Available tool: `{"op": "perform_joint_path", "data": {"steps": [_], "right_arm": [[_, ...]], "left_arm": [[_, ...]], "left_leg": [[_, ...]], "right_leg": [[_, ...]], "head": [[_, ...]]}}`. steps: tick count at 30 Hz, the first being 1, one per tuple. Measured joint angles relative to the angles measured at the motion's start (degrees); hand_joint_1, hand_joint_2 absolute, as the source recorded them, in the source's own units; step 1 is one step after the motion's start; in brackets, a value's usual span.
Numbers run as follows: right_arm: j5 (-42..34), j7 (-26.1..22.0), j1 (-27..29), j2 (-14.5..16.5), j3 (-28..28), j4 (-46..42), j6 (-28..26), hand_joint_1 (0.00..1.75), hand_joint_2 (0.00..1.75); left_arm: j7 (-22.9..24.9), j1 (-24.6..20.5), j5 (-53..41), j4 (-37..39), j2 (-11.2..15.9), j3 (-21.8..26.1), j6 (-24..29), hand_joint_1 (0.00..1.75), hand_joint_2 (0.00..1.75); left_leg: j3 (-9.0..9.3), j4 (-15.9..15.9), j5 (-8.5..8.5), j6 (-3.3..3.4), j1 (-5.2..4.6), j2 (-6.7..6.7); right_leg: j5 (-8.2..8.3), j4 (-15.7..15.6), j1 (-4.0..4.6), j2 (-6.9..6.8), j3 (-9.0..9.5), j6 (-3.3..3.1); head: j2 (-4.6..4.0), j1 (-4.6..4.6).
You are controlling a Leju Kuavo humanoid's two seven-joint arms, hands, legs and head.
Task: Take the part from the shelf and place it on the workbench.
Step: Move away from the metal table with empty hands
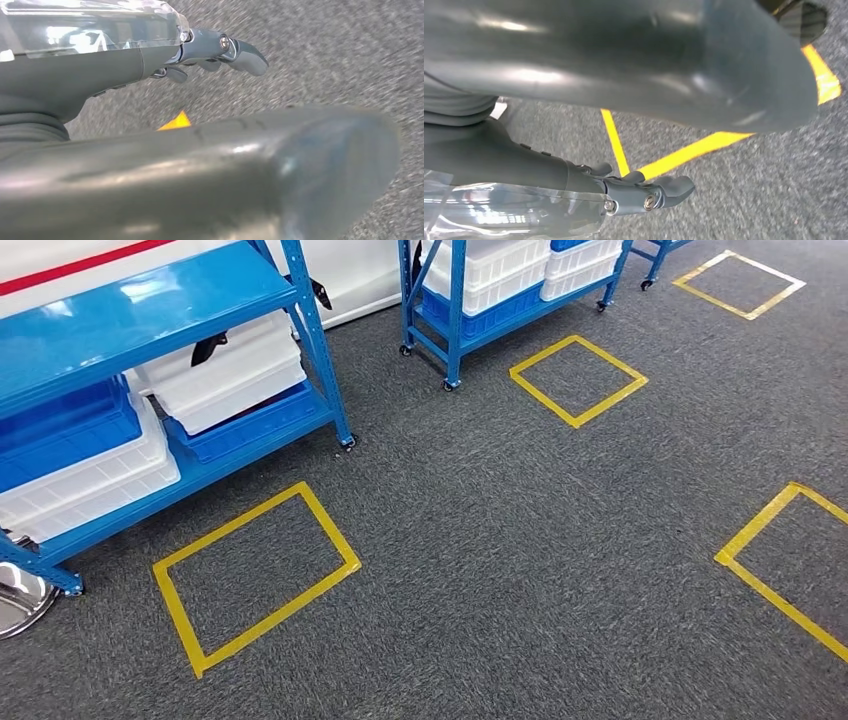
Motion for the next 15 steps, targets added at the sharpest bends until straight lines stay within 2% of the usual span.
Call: {"op": "perform_joint_path", "data": {"steps": [1, 2, 3, 4, 5, 6, 7, 9, 10, 11, 13, 14, 15], "right_arm": [[0.01, 0.01, 0.11, 0.01, -0.01, 0.0, 0.0, 0.0, 0.0], [0.01, 0.01, 0.24, 0.0, -0.01, 0.0, 0.0, 0.0, 0.0], [0.02, 0.02, 0.35, -0.01, -0.01, 0.0, 0.0, 0.0, 0.0], [0.03, 0.02, 0.41, -0.01, -0.01, 0.0, 0.0, 0.0, 0.0], [0.05, 0.02, 0.41, -0.01, -0.01, 0.0, 0.0, 0.0, 0.0], [0.07, 0.02, 0.37, -0.01, -0.01, 0.0, 0.0, 0.0, 0.0], [0.09, 0.01, 0.31, -0.01, -0.01, 0.0, 0.0, 0.0, 0.0], [0.13, 0.01, 0.22, 0.11, -0.01, 0.0, 0.0, 0.0, 0.0], [0.15, 0.01, 0.18, 0.16, -0.01, 0.0, 0.0, 0.0, 0.0], [0.17, 0.01, 0.11, 0.22, -0.01, 0.0, 0.0, 0.0, 0.0], [0.21, 0.02, -0.18, 0.22, -0.01, -0.01, 0.0, 0.0, 0.0], [0.22, 0.02, -0.28, 0.2, -0.01, -0.01, 0.0, 0.0, 0.0], [0.22, 0.01, -0.31, 0.17, -0.01, -0.01, 0.0, 0.0, 0.0]], "left_arm": [[0.01, -0.07, 0.01, 0.01, -0.03, 0.0, 0.0, 0.0, 0.0], [0.02, -0.21, 0.04, 0.01, -0.04, 0.0, 0.0, 0.0, 0.0], [0.02, -0.34, 0.08, 0.01, -0.04, 0.0, 0.0, 0.0, 0.0], [0.01, -0.37, 0.15, 0.01, -0.04, 0.0, 0.01, 0.0, 0.0], [0.0, -0.31, 0.23, 0.01, -0.04, 0.0, 0.02, 0.0, 0.0], [-0.02, -0.2, 0.29, 0.01, -0.04, 0.0, 0.03, 0.0, 0.0], [-0.06, -0.13, 0.33, 0.02, -0.04, 0.0, 0.04, 0.0, 0.0], [-0.19, -0.26, 0.34, 0.03, 0.04, 0.0, 0.06, 0.0, 0.0], [-0.28, -0.37, 0.34, 0.04, 0.06, 0.0, 0.07, 0.0, 0.0], [-0.35, -0.43, 0.34, 0.04, 0.09, 0.0, 0.08, 0.0, 0.0], [-0.44, -0.3, 0.34, 0.11, 0.1, 0.0, 0.1, 0.0, 0.0], [-0.45, -0.19, 0.34, 0.14, 0.07, 0.0, 0.1, 0.0, 0.0], [-0.47, -0.14, 0.34, 0.17, 0.03, 0.0, 0.1, 0.0, 0.0]], "left_leg": [[-1.28, 2.82, -1.72, -0.08, -0.03, 2.01], [-3.09, 6.67, -3.79, -0.19, -0.07, 3.47], [-4.91, 10.66, -5.59, -0.28, -0.04, 4.1], [-6.09, 13.45, -6.52, -0.32, -0.04, 4.32], [-6.26, 14.3, -6.38, -0.25, -0.06, 4.44], [-5.13, 12.61, -5.12, -0.06, -0.13, 4.62], [-2.98, 8.95, -3.21, 0.31, -0.3, 5.19], [1.29, 1.02, -0.58, 1.43, -1.05, 8.2], [2.38, -1.24, -0.06, 1.9, -1.45, 9.31], [2.68, -2.17, -0.05, 2.23, -1.76, 9.87], [2.77, -2.71, 0.48, 2.62, -1.71, 8.42], [2.99, -3.2, 0.85, 2.8, -1.49, 7.75], [3.18, -3.69, 1.28, 3.05, -1.21, 7.07]], "right_leg": [[0.06, -0.09, 0.13, -0.84, -0.06, -0.34], [0.04, -0.08, 0.35, -1.72, -0.18, -0.56], [0.01, -0.02, 0.57, -2.69, -0.3, -0.7], [-0.04, 0.03, 0.78, -3.63, -0.39, -0.78], [-0.1, 0.08, 0.96, -4.54, -0.41, -0.87], [-0.17, 0.1, 1.13, -5.36, -0.34, -0.93], [-0.25, 0.11, 1.27, -6.12, -0.2, -0.98], [-0.43, 0.1, 1.52, -7.53, 0.11, -0.86], [-0.48, 0.09, 1.55, -8.16, 0.21, -0.66], [-0.51, 0.04, 1.53, -8.78, 0.3, -0.42], [-0.59, -0.13, 1.48, -9.73, 0.59, 0.19], [-0.91, 0.11, 1.42, -8.96, 0.67, 0.54], [-1.77, 1.16, 1.34, -7.37, 0.31, 0.9]], "head": [[0.0, -0.1], [0.01, -0.2], [0.01, -0.22], [0.01, -0.22], [0.0, -0.22], [0.0, -0.22], [0.0, -0.22], [0.0, -0.19], [0.0, -0.18], [0.0, -0.17], [0.0, -0.19], [-0.01, -0.15], [-0.01, -0.12]]}}
